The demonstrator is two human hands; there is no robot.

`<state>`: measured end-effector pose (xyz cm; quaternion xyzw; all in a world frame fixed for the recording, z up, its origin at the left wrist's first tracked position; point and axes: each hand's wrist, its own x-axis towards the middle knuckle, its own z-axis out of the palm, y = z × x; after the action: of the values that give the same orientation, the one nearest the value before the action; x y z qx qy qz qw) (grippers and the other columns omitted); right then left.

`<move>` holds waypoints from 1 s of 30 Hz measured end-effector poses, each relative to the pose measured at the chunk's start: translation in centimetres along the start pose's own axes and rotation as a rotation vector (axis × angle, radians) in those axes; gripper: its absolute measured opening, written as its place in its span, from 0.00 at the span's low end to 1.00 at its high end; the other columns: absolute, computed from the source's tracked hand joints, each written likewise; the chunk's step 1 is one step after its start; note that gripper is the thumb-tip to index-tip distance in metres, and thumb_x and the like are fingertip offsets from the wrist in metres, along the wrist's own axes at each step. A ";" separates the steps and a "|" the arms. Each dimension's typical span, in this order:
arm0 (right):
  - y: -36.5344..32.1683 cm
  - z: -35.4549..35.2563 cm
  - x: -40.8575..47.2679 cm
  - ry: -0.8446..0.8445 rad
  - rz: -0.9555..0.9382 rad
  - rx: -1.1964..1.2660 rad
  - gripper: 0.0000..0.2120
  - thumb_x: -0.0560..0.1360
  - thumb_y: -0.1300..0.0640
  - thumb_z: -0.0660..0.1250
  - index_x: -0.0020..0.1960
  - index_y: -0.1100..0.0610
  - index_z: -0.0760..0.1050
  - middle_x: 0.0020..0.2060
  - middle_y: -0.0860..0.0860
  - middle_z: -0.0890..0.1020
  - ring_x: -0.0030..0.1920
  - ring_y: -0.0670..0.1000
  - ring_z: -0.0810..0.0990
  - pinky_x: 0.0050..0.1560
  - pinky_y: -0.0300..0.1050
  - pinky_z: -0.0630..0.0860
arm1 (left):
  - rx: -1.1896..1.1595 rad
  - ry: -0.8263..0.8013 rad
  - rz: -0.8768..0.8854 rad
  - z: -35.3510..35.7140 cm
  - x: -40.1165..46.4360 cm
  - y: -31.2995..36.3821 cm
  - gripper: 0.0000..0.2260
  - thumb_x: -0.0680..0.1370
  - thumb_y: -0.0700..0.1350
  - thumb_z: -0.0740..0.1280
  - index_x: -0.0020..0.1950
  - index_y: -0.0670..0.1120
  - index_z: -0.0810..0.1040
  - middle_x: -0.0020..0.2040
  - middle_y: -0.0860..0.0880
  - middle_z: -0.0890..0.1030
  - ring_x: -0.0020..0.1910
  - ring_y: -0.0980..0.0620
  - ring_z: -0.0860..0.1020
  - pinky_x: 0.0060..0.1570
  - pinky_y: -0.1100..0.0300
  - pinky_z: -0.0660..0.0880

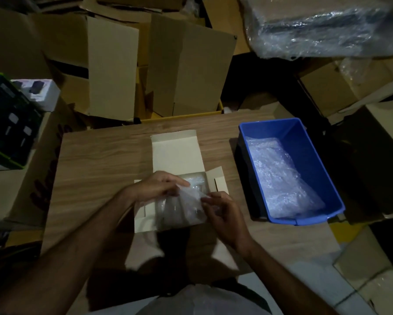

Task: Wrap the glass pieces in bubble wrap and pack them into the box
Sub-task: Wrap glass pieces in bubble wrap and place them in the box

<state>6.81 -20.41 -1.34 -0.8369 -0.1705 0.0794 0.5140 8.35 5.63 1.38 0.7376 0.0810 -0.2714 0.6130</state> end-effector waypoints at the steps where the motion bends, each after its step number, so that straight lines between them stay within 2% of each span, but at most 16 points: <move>1: 0.1 0.3 -0.4 0.040 -0.031 -0.081 0.04 0.77 0.61 0.72 0.50 0.56 0.85 0.45 0.46 0.81 0.47 0.45 0.81 0.49 0.46 0.80 | 0.181 0.002 0.057 0.0 1.0 0.1 0.12 0.81 0.37 0.67 0.60 0.47 0.85 0.62 0.54 0.83 0.58 0.58 0.82 0.55 0.63 0.79; 3: 0.4 0.9 -1.3 0.115 -0.047 -0.212 0.05 0.76 0.62 0.72 0.51 0.55 0.83 0.44 0.48 0.82 0.46 0.46 0.81 0.48 0.45 0.78 | 0.448 0.019 0.190 0.5 3.1 0.6 0.13 0.78 0.36 0.70 0.60 0.48 0.85 0.60 0.53 0.83 0.58 0.61 0.80 0.57 0.65 0.78; 5: 0.3 1.4 -1.8 0.115 0.009 -0.301 0.11 0.75 0.59 0.72 0.57 0.53 0.82 0.49 0.48 0.84 0.50 0.48 0.82 0.51 0.45 0.79 | 0.518 0.080 0.271 1.6 4.9 0.9 0.11 0.77 0.37 0.71 0.55 0.50 0.85 0.53 0.56 0.84 0.53 0.65 0.80 0.53 0.64 0.77; 7: 0.2 1.7 -1.6 0.046 0.023 -0.418 0.15 0.76 0.57 0.71 0.62 0.52 0.81 0.52 0.49 0.85 0.52 0.51 0.82 0.52 0.47 0.80 | 0.563 0.139 0.358 2.6 6.2 0.8 0.10 0.75 0.38 0.71 0.50 0.51 0.85 0.47 0.59 0.81 0.49 0.66 0.78 0.49 0.65 0.74; 9: 0.2 1.9 -1.0 -0.046 0.008 -0.534 0.16 0.76 0.58 0.69 0.63 0.55 0.81 0.51 0.53 0.85 0.51 0.55 0.82 0.51 0.50 0.79 | 0.645 0.195 0.427 3.4 7.2 0.1 0.08 0.74 0.38 0.71 0.48 0.49 0.84 0.47 0.56 0.78 0.47 0.62 0.76 0.48 0.60 0.74; 12: 0.3 2.5 -0.6 -0.140 0.043 -0.658 0.13 0.78 0.57 0.64 0.61 0.55 0.80 0.52 0.54 0.81 0.51 0.58 0.79 0.51 0.52 0.76 | 0.748 0.303 0.473 4.3 7.7 -1.1 0.06 0.73 0.36 0.70 0.46 0.44 0.85 0.49 0.46 0.76 0.48 0.49 0.76 0.48 0.52 0.75; 15: 0.5 3.4 -0.8 -0.176 0.081 -0.796 0.13 0.79 0.55 0.60 0.61 0.55 0.76 0.54 0.54 0.77 0.52 0.59 0.76 0.49 0.52 0.74 | 0.855 0.402 0.651 5.5 7.4 -1.9 0.07 0.72 0.31 0.71 0.45 0.40 0.85 0.43 0.42 0.76 0.43 0.43 0.77 0.44 0.52 0.75; 17: 0.3 3.8 -0.8 -0.182 0.102 -0.850 0.13 0.78 0.56 0.61 0.61 0.54 0.77 0.56 0.54 0.75 0.54 0.59 0.74 0.49 0.51 0.69 | 0.887 0.437 0.704 5.8 6.9 -2.2 0.07 0.74 0.32 0.69 0.47 0.40 0.86 0.43 0.42 0.78 0.42 0.43 0.79 0.43 0.52 0.76; 19: 0.2 3.7 -0.8 -0.216 0.076 -0.891 0.13 0.75 0.57 0.64 0.59 0.51 0.79 0.58 0.52 0.74 0.56 0.58 0.72 0.50 0.50 0.66 | 0.935 0.406 0.659 5.5 6.3 -2.8 0.10 0.75 0.37 0.69 0.54 0.43 0.85 0.48 0.43 0.81 0.46 0.41 0.80 0.46 0.50 0.77; 20: 0.1 3.4 -0.8 -0.233 0.043 -0.908 0.13 0.74 0.57 0.66 0.58 0.51 0.80 0.59 0.52 0.73 0.57 0.58 0.72 0.50 0.51 0.66 | 0.942 0.352 0.599 5.1 6.0 -3.1 0.14 0.74 0.41 0.71 0.59 0.44 0.84 0.54 0.44 0.82 0.51 0.41 0.80 0.50 0.49 0.77; 22: 0.1 2.7 -0.5 -0.247 -0.027 -0.921 0.13 0.71 0.57 0.68 0.55 0.53 0.81 0.62 0.54 0.74 0.56 0.60 0.73 0.50 0.52 0.67 | 0.925 0.206 0.467 4.1 5.3 -3.9 0.23 0.74 0.47 0.73 0.69 0.47 0.78 0.68 0.45 0.78 0.63 0.41 0.77 0.61 0.46 0.74; 24: 0.1 2.2 0.2 -0.266 -0.070 -0.929 0.14 0.70 0.58 0.68 0.56 0.58 0.82 0.65 0.55 0.75 0.57 0.61 0.74 0.51 0.54 0.69 | 0.937 0.105 0.404 3.4 4.8 -4.6 0.31 0.73 0.48 0.75 0.75 0.47 0.72 0.75 0.46 0.72 0.72 0.43 0.71 0.70 0.47 0.67; 27: 0.1 1.7 1.9 -0.365 -0.138 -1.018 0.20 0.67 0.52 0.74 0.59 0.54 0.82 0.69 0.53 0.74 0.59 0.59 0.73 0.55 0.54 0.69 | 0.935 0.074 0.384 3.3 4.4 -4.9 0.37 0.73 0.47 0.76 0.79 0.47 0.66 0.78 0.47 0.67 0.77 0.44 0.65 0.75 0.50 0.60; 30: -0.3 1.3 3.6 -0.453 -0.207 -1.155 0.21 0.67 0.43 0.75 0.57 0.49 0.82 0.74 0.51 0.69 0.60 0.57 0.70 0.55 0.53 0.64 | 0.897 0.078 0.365 3.6 4.1 -4.7 0.40 0.71 0.47 0.77 0.80 0.48 0.64 0.79 0.47 0.66 0.77 0.45 0.65 0.75 0.50 0.60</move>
<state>9.74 -17.88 -1.46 -0.9211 -0.3708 0.0998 -0.0647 8.57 2.41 -5.04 0.9408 -0.1518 -0.1400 0.2688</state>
